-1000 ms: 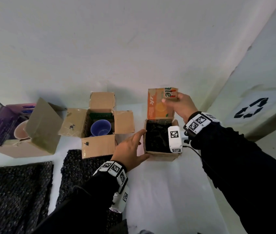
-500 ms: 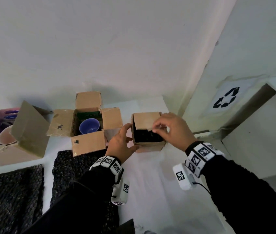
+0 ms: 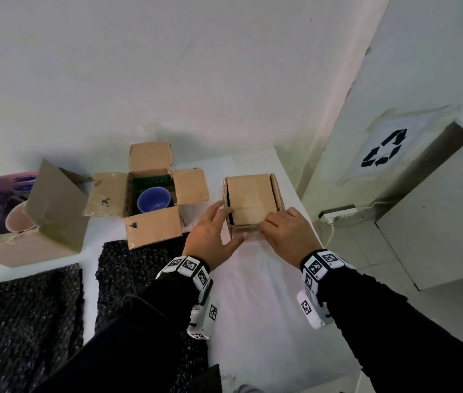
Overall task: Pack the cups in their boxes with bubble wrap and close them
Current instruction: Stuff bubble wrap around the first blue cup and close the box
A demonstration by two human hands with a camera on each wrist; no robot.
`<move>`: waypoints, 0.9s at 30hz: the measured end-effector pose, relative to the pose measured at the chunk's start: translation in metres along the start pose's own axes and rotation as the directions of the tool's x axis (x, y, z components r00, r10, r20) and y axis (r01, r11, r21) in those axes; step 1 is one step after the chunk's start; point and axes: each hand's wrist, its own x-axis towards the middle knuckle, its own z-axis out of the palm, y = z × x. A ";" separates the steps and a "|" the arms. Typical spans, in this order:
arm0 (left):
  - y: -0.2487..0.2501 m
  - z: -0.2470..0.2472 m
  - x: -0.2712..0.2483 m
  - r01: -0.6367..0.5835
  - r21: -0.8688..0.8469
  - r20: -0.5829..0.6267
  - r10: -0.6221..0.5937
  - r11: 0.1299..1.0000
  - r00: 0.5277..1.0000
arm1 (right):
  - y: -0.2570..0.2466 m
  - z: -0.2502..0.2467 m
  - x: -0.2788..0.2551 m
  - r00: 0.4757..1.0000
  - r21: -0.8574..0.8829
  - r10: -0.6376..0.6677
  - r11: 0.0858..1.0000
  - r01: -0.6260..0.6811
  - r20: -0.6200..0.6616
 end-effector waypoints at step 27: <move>-0.005 0.014 0.009 0.166 -0.118 0.061 -0.160 0.979 0.985 | 0.030 0.002 0.006 0.870 0.436 0.412 0.753 -0.493 0.272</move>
